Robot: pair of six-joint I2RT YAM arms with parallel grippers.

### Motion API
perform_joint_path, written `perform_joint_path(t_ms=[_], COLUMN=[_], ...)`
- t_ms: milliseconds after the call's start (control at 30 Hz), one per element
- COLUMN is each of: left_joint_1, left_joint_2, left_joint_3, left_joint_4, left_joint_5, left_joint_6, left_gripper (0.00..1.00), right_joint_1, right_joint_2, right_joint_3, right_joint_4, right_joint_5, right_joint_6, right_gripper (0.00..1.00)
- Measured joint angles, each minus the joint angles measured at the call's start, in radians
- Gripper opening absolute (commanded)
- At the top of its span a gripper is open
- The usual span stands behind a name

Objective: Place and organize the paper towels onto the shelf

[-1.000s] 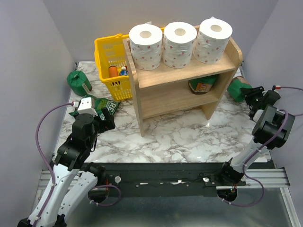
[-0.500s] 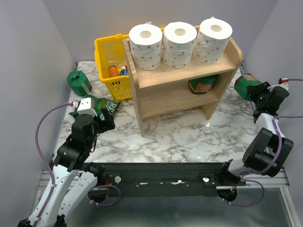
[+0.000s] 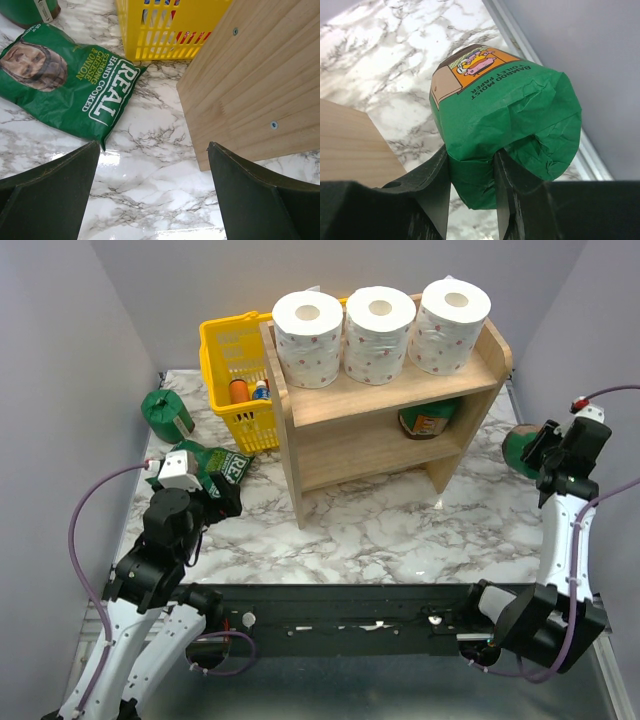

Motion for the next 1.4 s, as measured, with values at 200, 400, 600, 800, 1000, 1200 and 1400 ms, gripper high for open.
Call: perform_joint_path(t_ms=[200,400,600,800,1000,1200,1400], left_joint_1=[0.000,-0.004,-0.013,-0.019,-0.019,-0.019,-0.019], left_joint_2=[-0.026,-0.031,-0.057,-0.095,-0.106,-0.106,-0.106], left_joint_3=[-0.009,-0.011,-0.012,-0.012,-0.012,-0.012,-0.012], left_joint_4=[0.012,0.015,0.015,0.015,0.015,0.015,0.015], left_joint_5=[0.018,0.023,0.025,0.024,0.024,0.023,0.016], left_joint_6=[0.000,0.000,0.000,0.000,0.000,0.000,0.000], left_gripper=[0.99,0.99,0.99,0.99,0.99,0.99,0.99], right_joint_1=[0.051,0.084,0.183,0.288,0.367,0.393,0.406], right_joint_2=[-0.133,-0.277,-0.353,-0.422,-0.510,-0.527,-0.519], right_joint_3=[0.018,0.021,0.081,0.125,0.134,0.179,0.205], right_joint_4=[-0.175,-0.346,-0.514,-0.591,-0.619,-0.605,-0.593], right_joint_5=[0.051,0.053,0.019,-0.096,-0.237,-0.392,-0.509], right_joint_6=[-0.076,-0.157,-0.238,-0.331,-0.413,-0.466,-0.489], right_gripper=[0.29,0.31,0.31,0.27,0.27,0.27,0.27])
